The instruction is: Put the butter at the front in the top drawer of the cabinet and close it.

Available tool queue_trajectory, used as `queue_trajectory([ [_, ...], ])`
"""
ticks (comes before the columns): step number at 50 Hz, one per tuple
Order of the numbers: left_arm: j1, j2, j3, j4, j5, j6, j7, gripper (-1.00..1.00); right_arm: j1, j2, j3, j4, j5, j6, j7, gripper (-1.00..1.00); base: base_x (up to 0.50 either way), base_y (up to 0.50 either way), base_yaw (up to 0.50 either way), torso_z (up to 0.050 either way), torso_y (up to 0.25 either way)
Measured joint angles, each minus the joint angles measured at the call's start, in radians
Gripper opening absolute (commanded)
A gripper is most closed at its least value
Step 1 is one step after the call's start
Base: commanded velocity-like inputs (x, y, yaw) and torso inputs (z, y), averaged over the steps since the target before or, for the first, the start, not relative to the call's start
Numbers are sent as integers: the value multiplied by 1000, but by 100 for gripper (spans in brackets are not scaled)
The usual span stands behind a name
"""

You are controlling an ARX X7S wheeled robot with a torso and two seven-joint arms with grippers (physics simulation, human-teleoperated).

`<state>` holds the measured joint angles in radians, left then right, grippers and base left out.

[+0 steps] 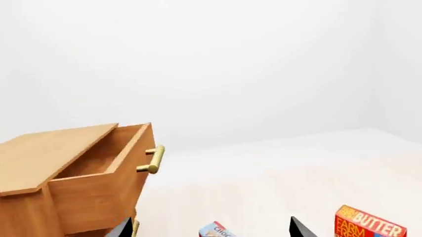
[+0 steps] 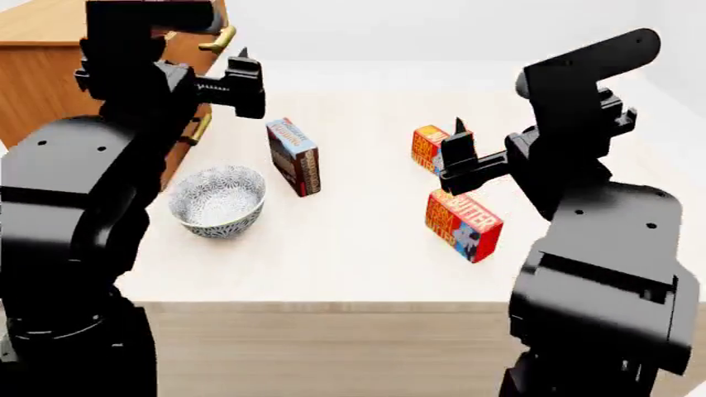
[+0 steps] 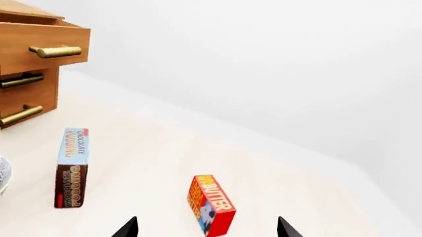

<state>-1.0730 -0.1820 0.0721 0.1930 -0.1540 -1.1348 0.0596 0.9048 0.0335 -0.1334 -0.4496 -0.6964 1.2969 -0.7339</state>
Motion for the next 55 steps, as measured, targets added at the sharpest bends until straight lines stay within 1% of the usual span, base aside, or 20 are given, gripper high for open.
queue_trajectory([
  [4, -167, -5, 25, -129, -2, -33, 17, 100, 146, -11, 2, 55, -77, 89, -95, 100, 447, -28, 0, 0, 0],
  [8, -290, -5, 44, -235, -1, -40, 29, 100, 261, -17, 3, 107, -116, 149, -150, 100, 500, -26, 0, 0, 0],
  [13, -395, -5, 59, -336, 2, -30, 36, 100, 362, -22, 4, 153, -132, 195, -185, 100, 500, -16, 0, 0, 0],
  [18, -461, -6, 69, -407, 5, -14, 39, 100, 424, -24, 10, 180, -125, 222, -193, 100, 500, -18, 0, 0, 0],
  [28, -514, 0, 69, -455, 2, 0, 33, 100, 472, -27, 28, 189, -119, 251, -207, 100, 500, -18, 0, 0, 0],
  [47, -519, 10, 73, -439, -16, -16, 29, 100, 473, -32, 39, 160, -221, 269, -323, 100, 497, -15, 0, 0, 1],
  [55, -511, 1, 103, -417, -20, -41, 39, 100, 460, -32, 22, 146, -290, 272, -394, 100, 0, 0, 0, 0, 1],
])
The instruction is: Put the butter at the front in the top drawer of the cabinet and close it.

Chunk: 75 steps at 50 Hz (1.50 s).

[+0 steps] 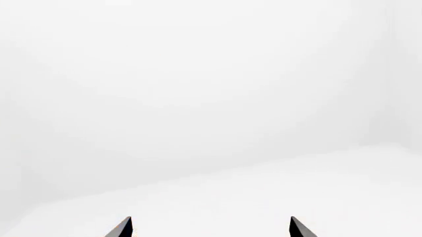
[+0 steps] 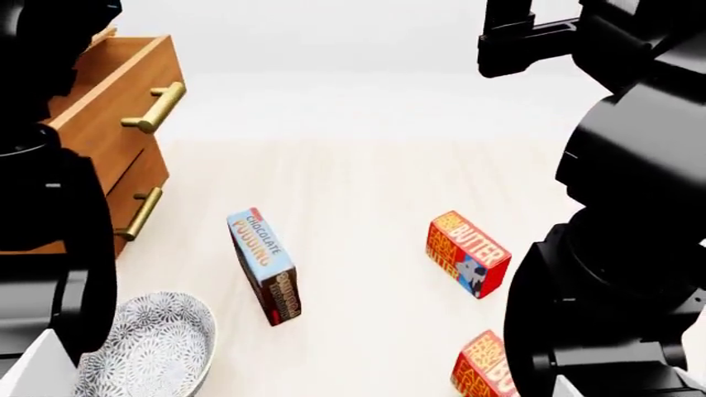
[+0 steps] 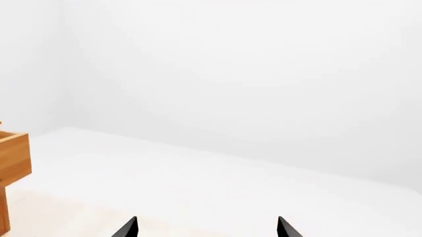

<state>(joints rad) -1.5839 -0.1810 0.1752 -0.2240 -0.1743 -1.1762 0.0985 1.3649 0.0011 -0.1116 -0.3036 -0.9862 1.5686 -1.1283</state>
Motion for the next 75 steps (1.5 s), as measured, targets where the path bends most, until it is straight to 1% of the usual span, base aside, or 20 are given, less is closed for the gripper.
queue_trajectory([
  [3, -5, -14, 40, 12, 2, -28, 15, 100, -5, 0, -3, -11, -20, 0, -25, 100, 0, 0, 0, 0, 0],
  [7, -44, -38, 128, -11, 7, -75, 53, 100, -13, 0, -2, -25, -39, 1, -52, 100, 0, 0, 0, 0, 0],
  [9, -83, -47, 182, -53, 10, -101, 82, 100, -17, 0, -2, -31, -47, 1, -63, 100, 0, 0, 0, 0, 0],
  [12, -163, -46, 269, -164, 15, -131, 137, 100, -24, 0, -1, -40, -58, 1, -79, 100, 0, 0, 0, 0, 0],
  [16, -289, -21, 416, -375, 24, -133, 264, 100, -33, 0, -3, -49, -77, 1, -102, 100, 0, 0, 0, 0, 0],
  [20, -397, 21, 576, -602, 47, -101, 432, 100, -44, 0, -7, -56, -100, 0, -126, 100, 0, 0, 0, 0, 0],
  [23, -457, 41, 681, -726, 68, -85, 555, 100, -53, 1, -8, -63, -111, -1, -138, 100, 0, 0, 0, 0, 0],
  [26, -505, 51, 759, -819, 88, -80, 654, 100, -64, 2, -8, -68, -114, -3, -142, 100, 0, 0, 0, 0, 0],
  [29, -544, 49, 793, -888, 99, -90, 707, 100, -74, 3, -8, -74, -114, -5, -145, 100, 0, 0, 0, 0, 0],
  [32, -571, 38, 779, -938, 105, -104, 709, 100, -86, 4, -6, -79, -109, -6, -145, 100, 0, 0, 0, 0, 0],
  [35, -582, 25, 738, -976, 110, -115, 684, 100, -98, 4, -5, -85, -100, -7, -141, 100, 0, 0, 0, 0, 0],
  [48, -533, -27, 452, -1055, 131, -116, 474, 100, -144, 2, 5, -115, -29, -3, -98, 100, 0, 0, 0, 0, 0],
  [57, -485, -46, 311, -1073, 151, -104, 350, 100, -165, 2, 13, -130, 30, -2, -54, 100, 0, 0, 0, 0, 0],
  [64, -473, -55, 285, -1079, 172, -104, 283, 100, -174, 1, 19, -140, 65, -1, -26, 100, 0, 0, 0, 0, 0],
  [75, -460, -60, 328, -1083, 184, -106, 238, 100, -182, 0, 28, -152, 106, 1, 0, 100, 0, 0, 0, 0, 0],
])
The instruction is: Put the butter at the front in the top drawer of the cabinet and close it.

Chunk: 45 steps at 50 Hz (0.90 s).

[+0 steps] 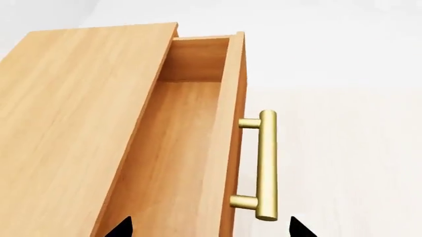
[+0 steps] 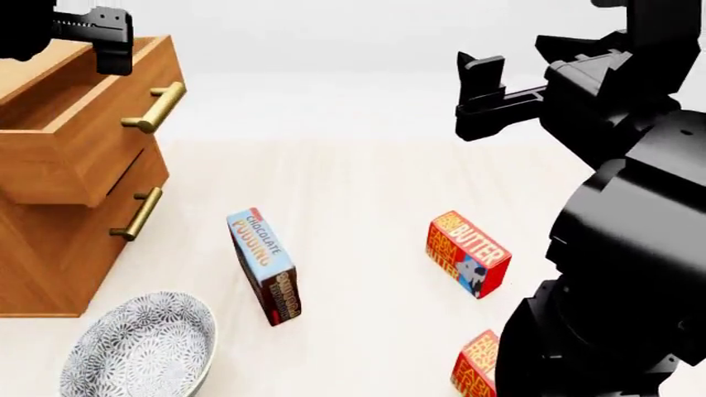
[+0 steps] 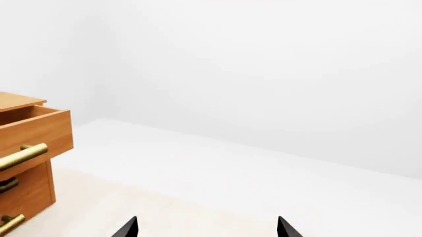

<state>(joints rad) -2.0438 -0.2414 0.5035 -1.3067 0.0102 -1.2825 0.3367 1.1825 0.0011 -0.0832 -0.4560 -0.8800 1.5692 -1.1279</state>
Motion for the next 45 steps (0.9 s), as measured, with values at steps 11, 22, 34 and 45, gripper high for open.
queue_trajectory([
  [11, 35, 3, 37, -1, -7, 4, -1, 100, -9, 0, 11, -11, 19, 1, 10, 100, 0, 0, 0, 0, 0],
  [22, 94, -1, 6, -1, -16, 9, -15, 100, -23, -1, 20, -16, 35, 1, 25, 100, 0, 0, 0, 0, 0],
  [34, 155, 8, 32, -2, -11, 8, 81, 100, -32, -1, 19, -17, 43, 1, 35, 100, 0, 0, 0, 0, 0],
  [45, 168, 36, 183, -2, 18, 28, 312, 100, -36, 0, 19, -20, 52, 1, 42, 100, 0, 0, 0, 0, 0],
])
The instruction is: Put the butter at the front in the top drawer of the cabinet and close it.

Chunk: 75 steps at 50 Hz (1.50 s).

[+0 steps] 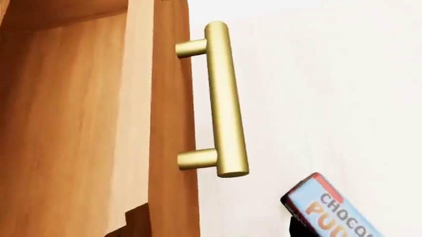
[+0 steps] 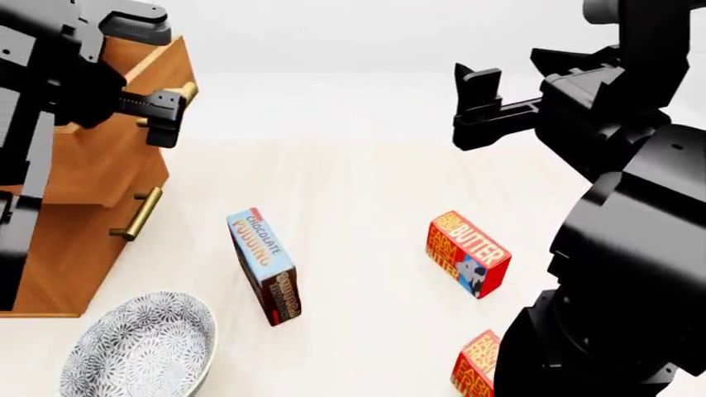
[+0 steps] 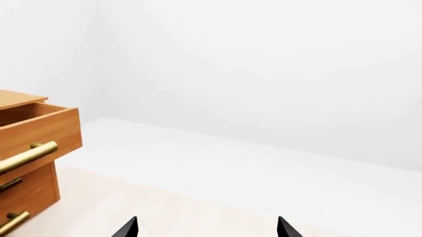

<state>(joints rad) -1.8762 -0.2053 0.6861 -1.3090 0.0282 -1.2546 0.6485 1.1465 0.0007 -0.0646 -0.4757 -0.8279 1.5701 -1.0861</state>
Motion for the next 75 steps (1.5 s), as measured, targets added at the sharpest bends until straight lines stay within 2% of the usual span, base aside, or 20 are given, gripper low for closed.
queue_trajectory([
  [7, -9, 28, 37, 0, -7, 18, 106, 100, -3, 0, 1, -3, 19, 0, 11, 100, 0, 0, 0, 0, 0],
  [19, -24, 97, 33, 0, -34, 71, 256, 100, -8, 0, 5, -12, 9, 0, -6, 100, 0, 0, 0, 0, 0],
  [29, -22, 121, 174, 0, -40, 129, 321, 100, -7, 1, 5, -15, 2, 1, -16, 100, 1, -2, -5, 0, 0],
  [32, -33, 119, 196, 0, -66, 144, 308, 100, -6, 1, 5, -16, 4, 1, -17, 100, 0, -4, -9, 0, 4],
  [34, -47, 118, 170, 2, -97, 149, 278, 100, -5, 1, 5, -15, 6, 1, -16, 100, 0, -2, -4, 0, 5],
  [37, -59, 110, 57, 91, -161, 120, 183, 100, -3, 1, 6, -14, 8, 1, -16, 100, 0, 0, 0, 0, 0],
  [41, -17, 75, -96, 351, -220, 35, 16, 100, 0, 1, 6, -13, 14, 0, -11, 100, 0, 0, 0, 0, 0],
  [50, 249, -56, -324, 1092, -237, -32, -311, 100, -12, 4, 14, -23, 60, -6, 27, 100, 0, 0, 0, 0, 0],
  [58, 571, -166, -500, 1568, -210, 54, -481, 100, -34, 9, 19, -55, 90, -18, 51, 100, 0, 0, 0, 0, 0],
  [68, 980, -236, -710, 1894, -191, 252, -558, 100, -61, 15, 21, -108, 115, -22, 69, 100, 0, 0, 0, 0, 0],
  [75, 1275, -221, -821, 1972, -177, 517, -576, 100, -72, 21, 10, -143, 98, -15, 62, 100, 0, 0, 0, 0, 0],
])
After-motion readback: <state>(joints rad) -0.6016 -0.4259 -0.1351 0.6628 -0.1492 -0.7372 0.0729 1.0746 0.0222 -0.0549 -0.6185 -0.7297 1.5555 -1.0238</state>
